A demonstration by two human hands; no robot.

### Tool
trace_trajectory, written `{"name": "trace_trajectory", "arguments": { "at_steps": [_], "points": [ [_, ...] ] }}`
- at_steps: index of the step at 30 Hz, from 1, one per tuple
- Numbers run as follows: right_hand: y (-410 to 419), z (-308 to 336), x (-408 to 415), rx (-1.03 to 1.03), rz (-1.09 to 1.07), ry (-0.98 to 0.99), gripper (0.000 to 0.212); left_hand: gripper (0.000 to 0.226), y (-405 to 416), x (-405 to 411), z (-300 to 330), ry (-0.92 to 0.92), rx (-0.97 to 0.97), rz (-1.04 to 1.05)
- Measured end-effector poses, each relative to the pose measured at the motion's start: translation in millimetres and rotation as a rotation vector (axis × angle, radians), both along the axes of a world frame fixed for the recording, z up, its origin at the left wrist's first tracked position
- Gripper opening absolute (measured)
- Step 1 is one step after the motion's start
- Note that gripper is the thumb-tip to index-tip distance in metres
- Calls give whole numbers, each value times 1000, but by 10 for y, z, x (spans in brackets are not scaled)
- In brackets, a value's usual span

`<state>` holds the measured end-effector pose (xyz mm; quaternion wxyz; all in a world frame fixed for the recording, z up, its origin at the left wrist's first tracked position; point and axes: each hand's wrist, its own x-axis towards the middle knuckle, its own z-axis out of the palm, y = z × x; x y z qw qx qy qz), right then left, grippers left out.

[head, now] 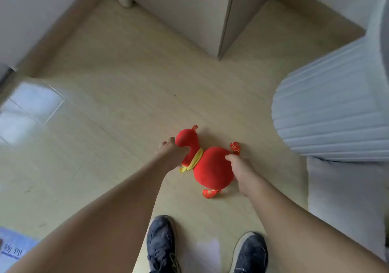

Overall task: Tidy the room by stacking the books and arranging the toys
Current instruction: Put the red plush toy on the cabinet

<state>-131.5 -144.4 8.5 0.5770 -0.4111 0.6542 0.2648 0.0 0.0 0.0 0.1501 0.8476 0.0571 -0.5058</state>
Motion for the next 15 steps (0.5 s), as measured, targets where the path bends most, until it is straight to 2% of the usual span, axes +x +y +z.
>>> {"name": "trace_trajectory", "arguments": {
  "at_steps": [2, 4, 7, 11, 14, 15],
  "points": [
    [1, -409, 17, -21, -26, 10, 55, 70, -21, 3, -425, -52, -19, 56],
    [36, -866, -15, 44, -86, 28, 67, 73, -27, -8, -801, -55, -71, 122],
    [175, -1202, -124, 129, -123, 41, 83, 63, 16, -68, -1161, -90, -159, 159],
    [230, -1233, -257, 73, -160, 90, 85, 35, 51, -80, -1156, -152, -73, 137],
    [175, -1283, -352, 4, -151, 79, 115, 31, 58, -82, -897, -159, -48, 126],
    [132, -1218, -354, -30, -160, 71, 118, 31, 58, -72, -773, -161, -50, 143]
  ]
}}
